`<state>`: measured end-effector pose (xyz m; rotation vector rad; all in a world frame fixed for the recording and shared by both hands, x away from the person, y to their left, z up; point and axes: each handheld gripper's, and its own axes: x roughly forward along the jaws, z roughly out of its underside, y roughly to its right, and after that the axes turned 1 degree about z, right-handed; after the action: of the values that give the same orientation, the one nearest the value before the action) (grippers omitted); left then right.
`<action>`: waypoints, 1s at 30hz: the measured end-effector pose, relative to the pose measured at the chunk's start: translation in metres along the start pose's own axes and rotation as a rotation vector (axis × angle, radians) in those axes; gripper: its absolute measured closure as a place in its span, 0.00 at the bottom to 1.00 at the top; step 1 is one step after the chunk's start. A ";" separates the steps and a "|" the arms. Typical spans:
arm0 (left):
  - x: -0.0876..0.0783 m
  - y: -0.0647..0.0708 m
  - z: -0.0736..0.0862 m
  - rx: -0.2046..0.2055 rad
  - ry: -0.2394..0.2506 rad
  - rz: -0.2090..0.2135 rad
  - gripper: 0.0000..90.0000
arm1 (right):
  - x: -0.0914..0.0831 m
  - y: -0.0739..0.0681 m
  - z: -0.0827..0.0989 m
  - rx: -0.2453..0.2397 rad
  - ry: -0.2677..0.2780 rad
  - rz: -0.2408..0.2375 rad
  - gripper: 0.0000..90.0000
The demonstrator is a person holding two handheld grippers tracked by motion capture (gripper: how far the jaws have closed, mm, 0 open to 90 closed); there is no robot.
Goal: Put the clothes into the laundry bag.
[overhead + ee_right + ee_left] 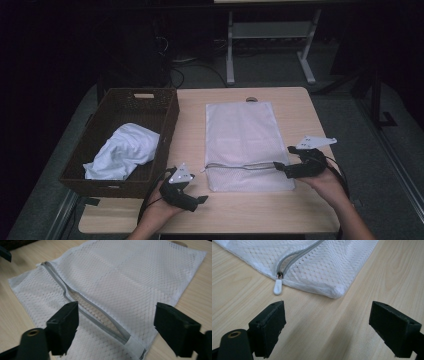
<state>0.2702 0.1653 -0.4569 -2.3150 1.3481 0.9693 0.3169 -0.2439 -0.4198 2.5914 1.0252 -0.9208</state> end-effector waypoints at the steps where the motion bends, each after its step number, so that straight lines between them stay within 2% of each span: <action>1: 0.000 0.000 0.000 0.002 -0.002 0.000 0.15 | 0.001 0.002 -0.002 0.003 -0.007 0.000 0.23; 11: 0.000 0.000 0.000 -0.007 0.006 0.003 0.15 | 0.010 0.014 -0.017 0.003 -0.030 0.005 0.35; 14: 0.000 0.000 0.000 -0.006 0.004 0.004 0.15 | 0.015 0.019 -0.023 0.020 -0.011 0.003 0.44; 16: 0.000 -0.001 0.000 -0.011 0.007 0.008 0.15 | 0.018 0.022 -0.026 0.015 -0.039 0.013 0.46; 20: 0.000 -0.001 0.000 -0.010 0.005 0.007 0.15 | 0.026 0.028 -0.032 0.031 -0.039 0.033 0.58; 23: 0.000 -0.001 0.000 -0.010 0.005 0.007 0.15 | 0.033 0.035 -0.034 0.055 -0.016 0.039 0.68; 25: 0.000 -0.001 0.000 -0.010 0.003 0.007 0.15 | 0.041 0.039 -0.034 0.059 -0.050 0.056 0.71; 30: 0.001 -0.001 0.001 -0.012 0.003 0.009 0.15 | 0.056 0.048 -0.033 0.082 -0.078 0.089 0.87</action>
<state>0.2709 0.1656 -0.4577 -2.3218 1.3582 0.9799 0.3969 -0.2354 -0.4301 2.6208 0.8618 -1.0529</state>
